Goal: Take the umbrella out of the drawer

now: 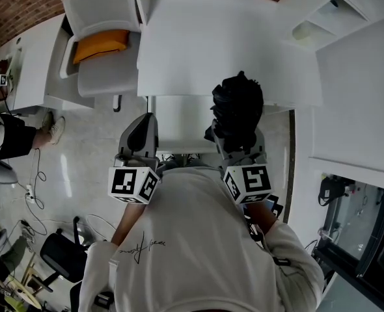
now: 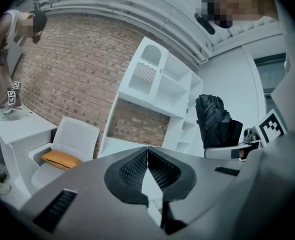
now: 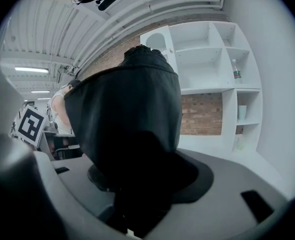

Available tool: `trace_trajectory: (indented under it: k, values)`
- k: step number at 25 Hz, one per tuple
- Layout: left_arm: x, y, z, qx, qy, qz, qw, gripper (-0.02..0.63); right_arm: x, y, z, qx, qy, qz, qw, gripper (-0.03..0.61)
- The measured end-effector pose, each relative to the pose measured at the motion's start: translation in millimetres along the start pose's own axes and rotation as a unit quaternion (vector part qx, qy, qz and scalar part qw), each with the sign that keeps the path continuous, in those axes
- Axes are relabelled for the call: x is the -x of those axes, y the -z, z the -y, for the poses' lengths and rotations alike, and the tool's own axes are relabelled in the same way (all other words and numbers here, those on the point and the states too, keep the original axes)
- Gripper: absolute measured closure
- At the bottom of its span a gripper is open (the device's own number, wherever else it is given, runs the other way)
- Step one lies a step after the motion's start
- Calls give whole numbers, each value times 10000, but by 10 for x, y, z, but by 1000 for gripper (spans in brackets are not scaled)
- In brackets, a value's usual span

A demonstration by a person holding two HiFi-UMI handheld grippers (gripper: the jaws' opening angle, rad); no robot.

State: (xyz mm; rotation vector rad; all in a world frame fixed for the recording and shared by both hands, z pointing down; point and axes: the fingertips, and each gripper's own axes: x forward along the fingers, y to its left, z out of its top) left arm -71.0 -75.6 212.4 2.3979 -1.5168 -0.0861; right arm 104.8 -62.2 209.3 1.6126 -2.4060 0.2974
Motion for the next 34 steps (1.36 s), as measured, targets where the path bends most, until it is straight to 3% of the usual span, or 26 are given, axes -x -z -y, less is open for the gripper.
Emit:
trace_trajectory:
  k: [13, 34]
  values:
    - [-56, -37, 65, -9, 110, 30, 9999, 597, 38, -68, 1, -34, -87, 113, 9999, 342]
    - [51, -66, 104, 44, -39, 106, 9999, 597, 60, -219, -60, 188, -438, 152, 9987, 342]
